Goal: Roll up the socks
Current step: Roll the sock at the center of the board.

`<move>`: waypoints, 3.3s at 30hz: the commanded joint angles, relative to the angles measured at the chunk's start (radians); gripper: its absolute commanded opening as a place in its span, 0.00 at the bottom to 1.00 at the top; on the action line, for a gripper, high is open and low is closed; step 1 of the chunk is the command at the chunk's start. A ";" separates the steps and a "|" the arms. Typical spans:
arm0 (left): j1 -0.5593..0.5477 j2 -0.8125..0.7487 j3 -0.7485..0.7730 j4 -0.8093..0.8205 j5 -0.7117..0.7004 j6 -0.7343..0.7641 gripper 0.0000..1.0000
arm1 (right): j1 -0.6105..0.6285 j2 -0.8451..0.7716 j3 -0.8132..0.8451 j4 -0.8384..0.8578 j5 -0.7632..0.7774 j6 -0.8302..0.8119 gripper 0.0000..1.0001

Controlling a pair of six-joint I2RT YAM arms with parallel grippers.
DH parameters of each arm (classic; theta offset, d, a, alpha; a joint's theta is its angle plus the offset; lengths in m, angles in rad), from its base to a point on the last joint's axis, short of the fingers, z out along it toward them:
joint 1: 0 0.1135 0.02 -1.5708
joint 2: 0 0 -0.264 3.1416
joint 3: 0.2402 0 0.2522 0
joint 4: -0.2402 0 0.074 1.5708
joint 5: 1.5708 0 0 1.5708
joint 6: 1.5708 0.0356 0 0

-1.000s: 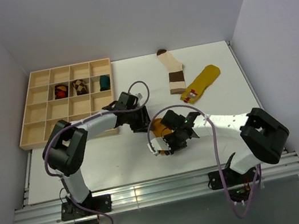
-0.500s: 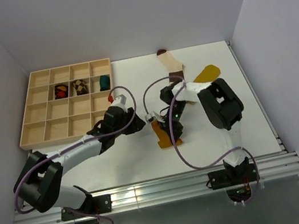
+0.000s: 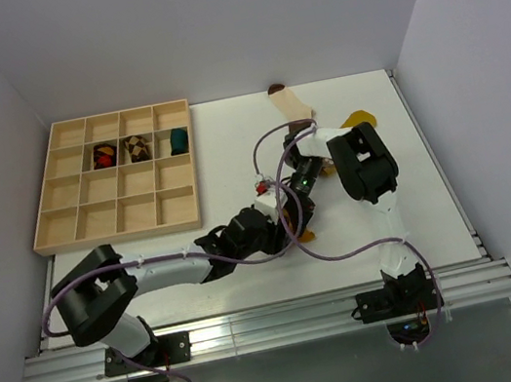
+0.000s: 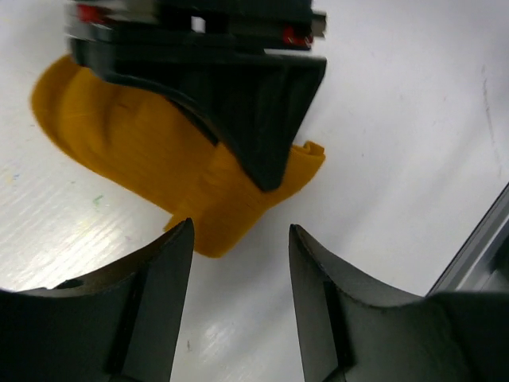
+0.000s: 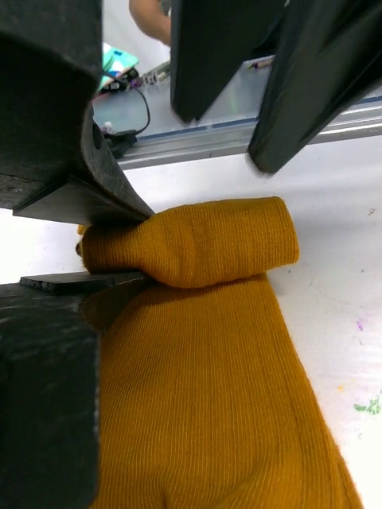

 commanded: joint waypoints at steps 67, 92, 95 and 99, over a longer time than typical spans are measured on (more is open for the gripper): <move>0.268 0.585 0.702 -0.879 0.828 -0.104 0.00 | -0.173 -1.020 -0.769 0.801 0.099 0.111 0.70; 0.308 0.728 0.886 -0.997 0.868 -0.134 0.00 | 0.263 -1.150 -1.024 1.110 0.419 0.161 0.72; 0.314 0.724 0.876 -0.983 0.878 -0.140 0.01 | 0.269 -1.099 -1.012 1.116 0.430 0.165 0.69; 0.319 0.726 0.880 -0.977 0.897 -0.136 0.01 | 0.269 -1.061 -1.008 1.151 0.441 0.175 0.66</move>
